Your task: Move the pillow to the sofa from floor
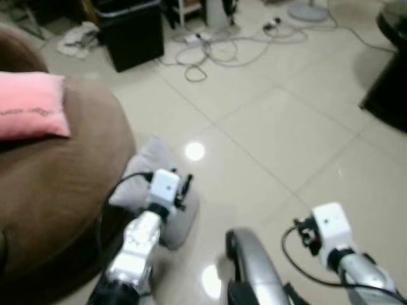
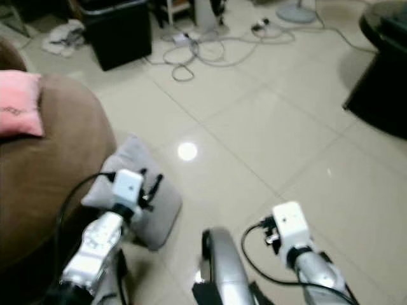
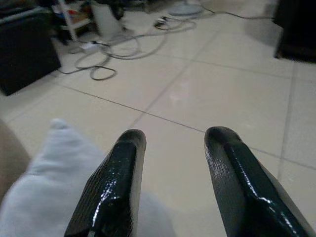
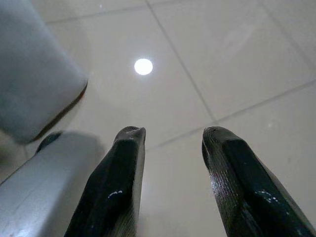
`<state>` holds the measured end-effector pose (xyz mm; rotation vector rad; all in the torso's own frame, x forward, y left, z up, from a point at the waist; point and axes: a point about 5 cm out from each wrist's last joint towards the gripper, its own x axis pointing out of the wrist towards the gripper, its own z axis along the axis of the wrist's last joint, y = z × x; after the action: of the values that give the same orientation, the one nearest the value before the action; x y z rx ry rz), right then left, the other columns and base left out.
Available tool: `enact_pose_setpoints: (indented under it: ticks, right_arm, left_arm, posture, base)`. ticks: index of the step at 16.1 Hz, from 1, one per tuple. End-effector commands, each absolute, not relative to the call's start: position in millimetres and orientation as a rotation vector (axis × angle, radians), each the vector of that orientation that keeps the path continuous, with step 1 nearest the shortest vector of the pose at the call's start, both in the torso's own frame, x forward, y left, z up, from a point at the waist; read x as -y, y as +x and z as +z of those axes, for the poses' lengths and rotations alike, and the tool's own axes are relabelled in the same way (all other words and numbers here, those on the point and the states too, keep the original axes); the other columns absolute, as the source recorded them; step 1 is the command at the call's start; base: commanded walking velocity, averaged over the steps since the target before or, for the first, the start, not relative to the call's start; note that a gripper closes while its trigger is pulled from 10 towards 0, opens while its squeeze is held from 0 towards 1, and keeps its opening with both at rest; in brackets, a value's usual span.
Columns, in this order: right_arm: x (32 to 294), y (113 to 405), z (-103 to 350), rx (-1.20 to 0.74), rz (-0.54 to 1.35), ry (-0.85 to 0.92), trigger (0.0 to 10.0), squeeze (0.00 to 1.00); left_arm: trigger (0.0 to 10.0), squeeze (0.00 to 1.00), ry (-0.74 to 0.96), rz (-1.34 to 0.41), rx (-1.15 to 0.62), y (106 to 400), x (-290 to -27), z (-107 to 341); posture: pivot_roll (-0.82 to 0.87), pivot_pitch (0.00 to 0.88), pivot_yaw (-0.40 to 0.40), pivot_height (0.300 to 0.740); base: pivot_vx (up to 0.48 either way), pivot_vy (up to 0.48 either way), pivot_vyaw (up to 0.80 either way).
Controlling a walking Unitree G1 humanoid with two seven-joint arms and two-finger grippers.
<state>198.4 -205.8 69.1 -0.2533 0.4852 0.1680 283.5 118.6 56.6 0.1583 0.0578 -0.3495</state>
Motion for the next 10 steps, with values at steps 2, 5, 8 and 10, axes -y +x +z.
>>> enact_pose_setpoints:
  ticks: [2, 5, 8, 10]
  right_arm:
    - [198, 202, 74, -0.46, 0.214, -0.239, 10.0, 0.0]
    - [197, 201, 75, -0.457, 0.268, -0.3, 10.0, 0.0]
    - [196, 201, 74, -0.462, 0.264, -0.275, 10.0, 0.0]
    - [199, 201, 73, -0.471, 0.249, -0.262, 10.0, 0.0]
  left_arm:
    - [10.0, 0.0, 0.189, -0.28, -0.09, 280, -135, 50]
    - [10.0, 0.0, 0.191, -0.266, -0.09, 281, -139, 49]
    - [10.0, 0.0, 0.181, -0.263, -0.081, 279, -141, 49]
    - [10.0, 0.0, 0.224, -0.252, -0.122, 277, -145, 42]
  posture:
    - [-0.15, 0.137, -0.007, 0.532]
    - [-0.15, 0.132, -0.012, 0.532]
    - [-0.15, 0.13, -0.013, 0.532]
    - [-0.15, 0.13, -0.013, 0.532]
  base:
    - [0.332, 0.0, 0.0]
    - [0.331, 0.0, 0.0]
    - [0.22, 0.0, 0.8]
    - [0.0, 0.0, 0.0]
